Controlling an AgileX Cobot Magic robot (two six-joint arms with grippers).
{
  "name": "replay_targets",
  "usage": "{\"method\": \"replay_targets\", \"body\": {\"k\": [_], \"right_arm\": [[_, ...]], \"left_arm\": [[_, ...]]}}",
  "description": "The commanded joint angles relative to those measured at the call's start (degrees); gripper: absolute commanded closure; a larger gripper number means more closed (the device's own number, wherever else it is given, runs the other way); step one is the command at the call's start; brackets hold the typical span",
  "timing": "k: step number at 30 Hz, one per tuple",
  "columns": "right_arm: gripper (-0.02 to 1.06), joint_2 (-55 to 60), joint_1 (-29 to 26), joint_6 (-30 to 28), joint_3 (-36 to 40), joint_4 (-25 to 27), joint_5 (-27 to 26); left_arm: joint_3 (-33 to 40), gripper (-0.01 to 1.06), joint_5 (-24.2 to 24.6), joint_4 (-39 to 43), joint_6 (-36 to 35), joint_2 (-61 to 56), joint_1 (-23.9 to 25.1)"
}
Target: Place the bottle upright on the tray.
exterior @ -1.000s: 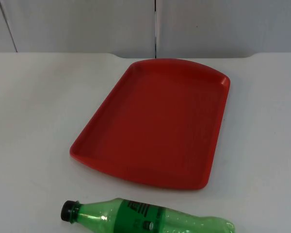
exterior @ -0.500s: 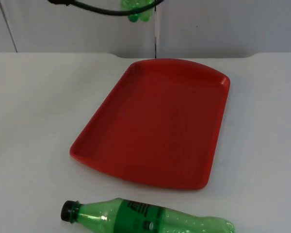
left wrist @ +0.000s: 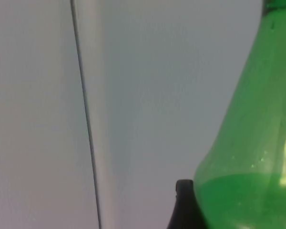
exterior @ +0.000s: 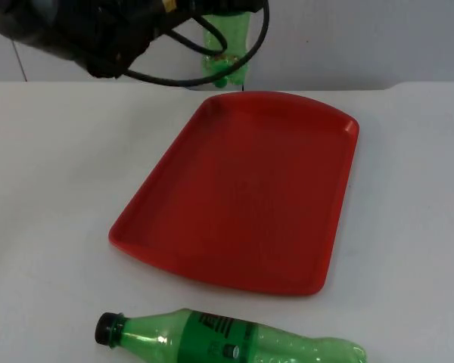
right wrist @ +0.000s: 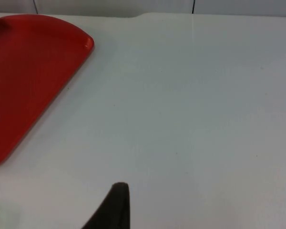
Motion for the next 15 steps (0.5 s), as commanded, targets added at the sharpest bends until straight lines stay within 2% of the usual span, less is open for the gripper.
{"method": "replay_targets", "body": {"k": [1, 3, 6, 15], "right_arm": [[-0.01, -0.1, -0.3, 0.2, 0.1, 0.1, -0.5], [-0.01, -0.1, -0.3, 0.2, 0.1, 0.1, -0.5], [-0.01, -0.1, -0.3, 0.2, 0.1, 0.1, -0.5], [-0.01, -0.1, -0.3, 0.2, 0.1, 0.1, -0.5]], "left_arm": [[-0.1, 1.05, -2.8, -2.2, -0.6, 1.2, 0.0], [-0.1, 1.05, -3.3, -3.2, -0.6, 2.1, 0.0], [-0.1, 1.05, -7.8, -5.1, -0.4, 5.2, 0.0], [-0.2, 1.05, -11.2, -5.3, 3.5, 8.7, 0.0]]}}
